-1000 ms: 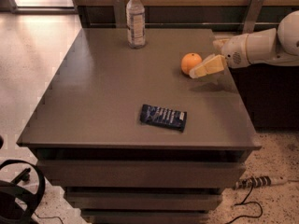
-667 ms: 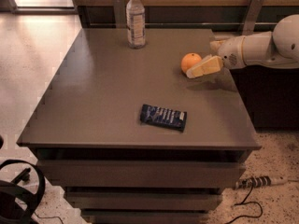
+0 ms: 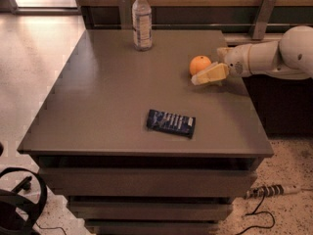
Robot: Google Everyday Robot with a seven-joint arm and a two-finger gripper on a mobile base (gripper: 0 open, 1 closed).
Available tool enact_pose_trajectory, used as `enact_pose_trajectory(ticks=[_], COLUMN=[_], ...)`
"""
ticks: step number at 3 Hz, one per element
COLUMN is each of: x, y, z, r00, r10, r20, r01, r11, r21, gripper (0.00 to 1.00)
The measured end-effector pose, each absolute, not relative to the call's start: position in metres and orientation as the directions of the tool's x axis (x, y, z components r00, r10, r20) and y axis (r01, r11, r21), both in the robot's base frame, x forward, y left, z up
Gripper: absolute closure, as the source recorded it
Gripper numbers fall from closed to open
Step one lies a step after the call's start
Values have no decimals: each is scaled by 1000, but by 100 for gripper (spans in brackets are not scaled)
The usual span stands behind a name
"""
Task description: Pick orange
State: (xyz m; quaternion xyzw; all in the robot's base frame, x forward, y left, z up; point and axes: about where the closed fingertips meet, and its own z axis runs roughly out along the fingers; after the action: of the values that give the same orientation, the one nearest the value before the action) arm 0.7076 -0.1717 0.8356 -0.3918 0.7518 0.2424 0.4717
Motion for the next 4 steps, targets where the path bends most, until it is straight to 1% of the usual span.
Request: enact_pose_trajectory(ticks=[1, 3, 4], x=[708, 709, 710], y=[-171, -167, -161], z=[835, 838, 837], r00=[-230, -214, -230], r10=[-333, -322, -356], r20=[-915, -922, -906], r01=[-814, -817, -814], r11=[581, 577, 581], r21=[-7, -12, -21], gripper=[0, 0, 18])
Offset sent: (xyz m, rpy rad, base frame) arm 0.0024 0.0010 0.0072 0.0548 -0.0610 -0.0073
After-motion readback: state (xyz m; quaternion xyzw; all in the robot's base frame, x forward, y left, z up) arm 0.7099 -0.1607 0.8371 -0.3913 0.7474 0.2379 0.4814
